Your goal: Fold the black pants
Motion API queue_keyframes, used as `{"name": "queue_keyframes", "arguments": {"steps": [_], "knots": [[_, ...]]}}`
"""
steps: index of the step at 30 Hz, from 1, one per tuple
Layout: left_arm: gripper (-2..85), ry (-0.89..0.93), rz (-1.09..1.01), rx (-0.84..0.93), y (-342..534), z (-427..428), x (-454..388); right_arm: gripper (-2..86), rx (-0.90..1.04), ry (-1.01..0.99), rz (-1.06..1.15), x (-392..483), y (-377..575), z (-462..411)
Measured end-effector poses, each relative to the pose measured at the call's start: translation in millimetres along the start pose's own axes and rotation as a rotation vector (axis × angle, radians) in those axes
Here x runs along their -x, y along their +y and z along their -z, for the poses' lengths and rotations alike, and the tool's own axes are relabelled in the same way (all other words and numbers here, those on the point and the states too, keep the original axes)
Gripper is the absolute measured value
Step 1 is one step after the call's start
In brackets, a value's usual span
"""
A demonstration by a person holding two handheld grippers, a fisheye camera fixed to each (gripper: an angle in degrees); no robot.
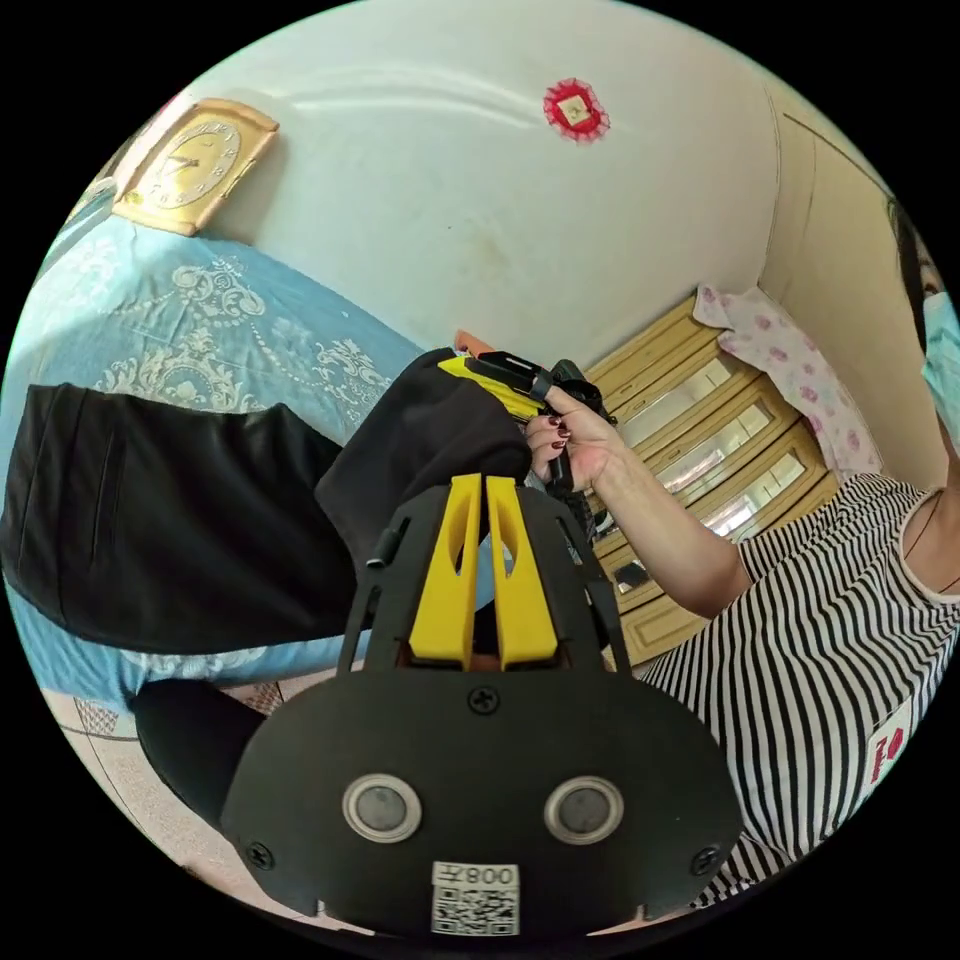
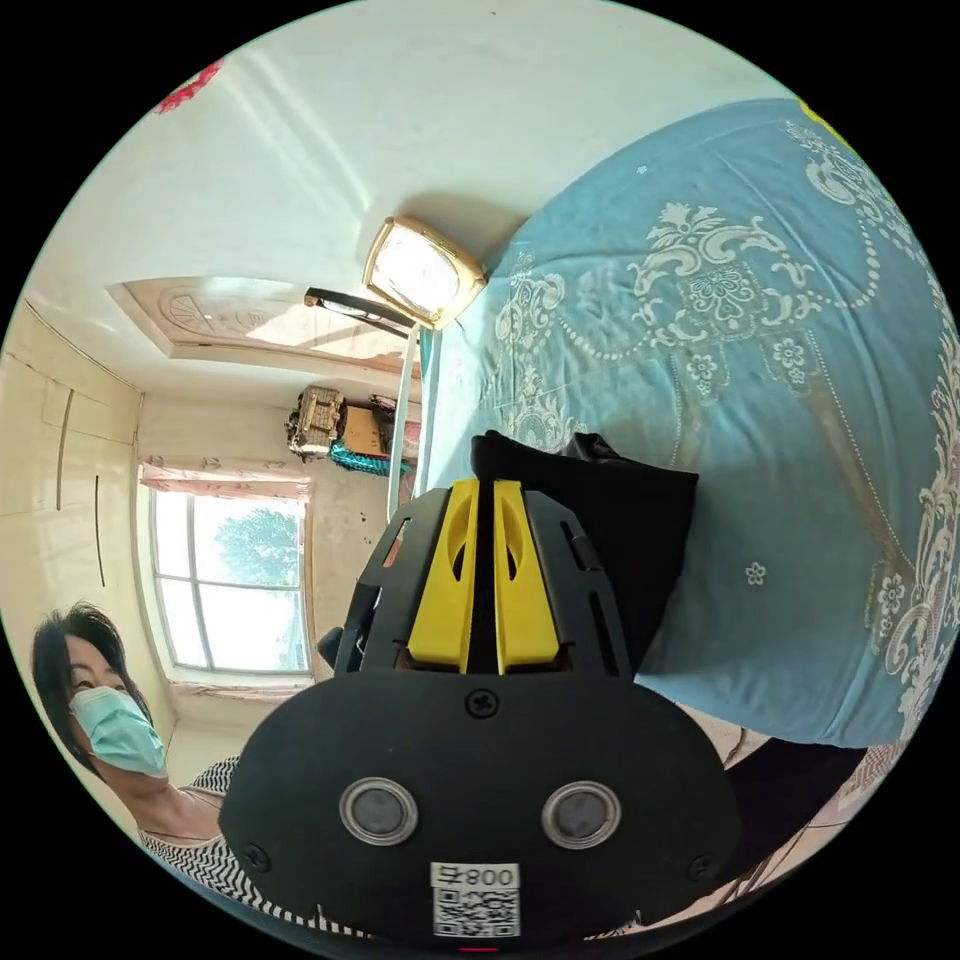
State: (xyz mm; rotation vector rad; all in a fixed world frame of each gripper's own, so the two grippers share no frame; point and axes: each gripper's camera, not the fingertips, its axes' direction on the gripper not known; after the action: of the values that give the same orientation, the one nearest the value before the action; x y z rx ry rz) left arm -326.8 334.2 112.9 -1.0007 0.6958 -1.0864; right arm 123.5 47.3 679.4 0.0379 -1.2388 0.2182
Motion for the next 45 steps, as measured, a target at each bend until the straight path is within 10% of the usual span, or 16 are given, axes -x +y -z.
{"name": "queue_keyframes", "arguments": {"steps": [11, 20, 45], "knots": [[9.5, 0.036, 0.170, -0.341, 23, 166, 131, 2.3, 0.150, 0.125, 0.031, 68, -38, -214], [8.7, -0.034, 0.158, -0.150, 6, 206, 203, 2.3, 0.163, 0.205, 0.066, 93, -54, -299], [6.7, -0.217, 0.514, -0.394, 46, 351, 310, 1.6, 0.315, 0.153, 0.366, 159, -94, -513]]}}
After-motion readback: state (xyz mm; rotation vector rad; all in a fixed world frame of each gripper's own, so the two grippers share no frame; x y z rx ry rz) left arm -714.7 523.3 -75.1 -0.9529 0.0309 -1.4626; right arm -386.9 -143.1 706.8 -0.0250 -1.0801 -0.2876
